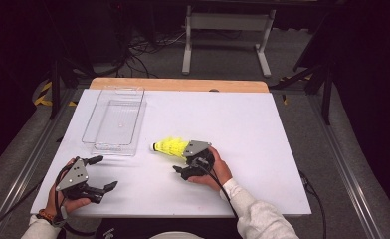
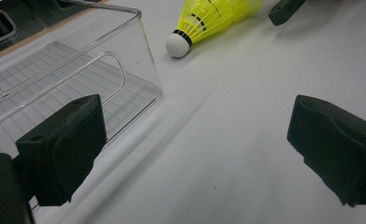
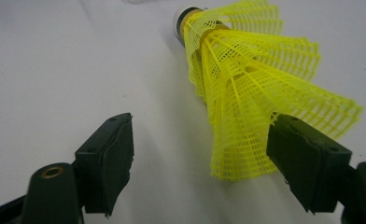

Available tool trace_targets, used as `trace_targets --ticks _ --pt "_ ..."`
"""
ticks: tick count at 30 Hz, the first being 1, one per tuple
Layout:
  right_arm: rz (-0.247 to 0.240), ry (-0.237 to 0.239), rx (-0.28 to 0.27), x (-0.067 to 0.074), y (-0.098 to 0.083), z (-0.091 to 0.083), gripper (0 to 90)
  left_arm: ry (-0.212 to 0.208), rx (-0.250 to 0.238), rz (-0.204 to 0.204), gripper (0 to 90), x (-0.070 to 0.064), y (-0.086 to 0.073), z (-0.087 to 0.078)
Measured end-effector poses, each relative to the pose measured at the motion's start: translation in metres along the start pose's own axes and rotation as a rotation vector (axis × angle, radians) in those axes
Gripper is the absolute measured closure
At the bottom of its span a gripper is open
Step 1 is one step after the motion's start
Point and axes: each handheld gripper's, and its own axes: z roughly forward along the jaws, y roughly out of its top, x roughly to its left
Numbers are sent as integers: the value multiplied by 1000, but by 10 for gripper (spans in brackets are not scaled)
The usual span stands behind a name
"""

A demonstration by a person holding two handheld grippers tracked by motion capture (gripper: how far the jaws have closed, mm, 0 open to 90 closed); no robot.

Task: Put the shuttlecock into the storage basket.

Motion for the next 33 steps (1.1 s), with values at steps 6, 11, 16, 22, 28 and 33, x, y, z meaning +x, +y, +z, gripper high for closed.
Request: trace_targets --ticks 6,11,16,22,28,33 --pt "2 9 15 5 7 12 288 -2 1 -1 56 0 0 0" --pt "32 19 0 8 12 17 347 -4 3 -2 56 0 0 0" --pt "100 -8 2 7 20 23 376 -7 3 -1 56 0 0 1" --pt "180 -71 -16 5 29 29 409 -12 4 3 56 -1 1 -1" --pt "224 -124 -15 2 32 37 510 -15 2 -1 57 -1 0 0" --pt "209 -163 -6 -1 35 44 764 -16 5 0 57 -1 0 0"
